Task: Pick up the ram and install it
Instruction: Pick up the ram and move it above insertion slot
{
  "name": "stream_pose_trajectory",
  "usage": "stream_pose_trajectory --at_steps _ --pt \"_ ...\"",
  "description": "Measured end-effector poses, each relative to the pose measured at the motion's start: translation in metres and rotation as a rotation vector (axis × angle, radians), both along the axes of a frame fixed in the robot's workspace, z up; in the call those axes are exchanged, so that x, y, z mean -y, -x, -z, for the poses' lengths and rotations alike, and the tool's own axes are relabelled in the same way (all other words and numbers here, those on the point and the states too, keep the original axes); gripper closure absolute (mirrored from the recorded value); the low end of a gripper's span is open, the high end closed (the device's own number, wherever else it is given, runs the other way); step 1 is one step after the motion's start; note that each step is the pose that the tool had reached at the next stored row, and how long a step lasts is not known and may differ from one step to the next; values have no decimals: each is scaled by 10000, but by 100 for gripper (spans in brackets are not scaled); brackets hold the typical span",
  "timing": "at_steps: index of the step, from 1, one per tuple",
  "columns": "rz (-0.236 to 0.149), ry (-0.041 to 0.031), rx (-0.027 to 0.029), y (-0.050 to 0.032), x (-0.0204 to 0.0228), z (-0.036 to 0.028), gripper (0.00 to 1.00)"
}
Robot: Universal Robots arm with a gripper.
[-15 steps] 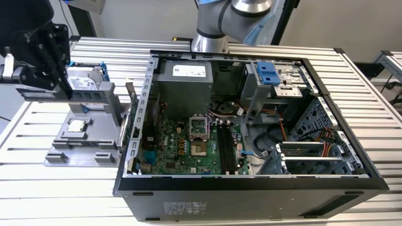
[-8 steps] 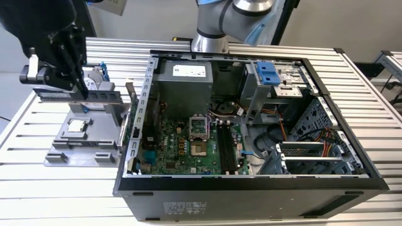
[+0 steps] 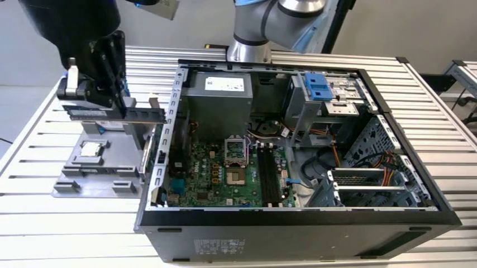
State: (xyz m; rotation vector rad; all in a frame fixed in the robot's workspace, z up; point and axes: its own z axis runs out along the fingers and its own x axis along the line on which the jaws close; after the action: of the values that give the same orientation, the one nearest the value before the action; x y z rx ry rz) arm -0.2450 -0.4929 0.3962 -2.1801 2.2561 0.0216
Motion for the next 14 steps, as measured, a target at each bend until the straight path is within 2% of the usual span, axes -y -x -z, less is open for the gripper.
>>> stream_pose_trajectory --at_steps 5,14 --pt "0 0 -24 -194 0 0 100" --pt "-5 -1 -36 -452 0 0 100"
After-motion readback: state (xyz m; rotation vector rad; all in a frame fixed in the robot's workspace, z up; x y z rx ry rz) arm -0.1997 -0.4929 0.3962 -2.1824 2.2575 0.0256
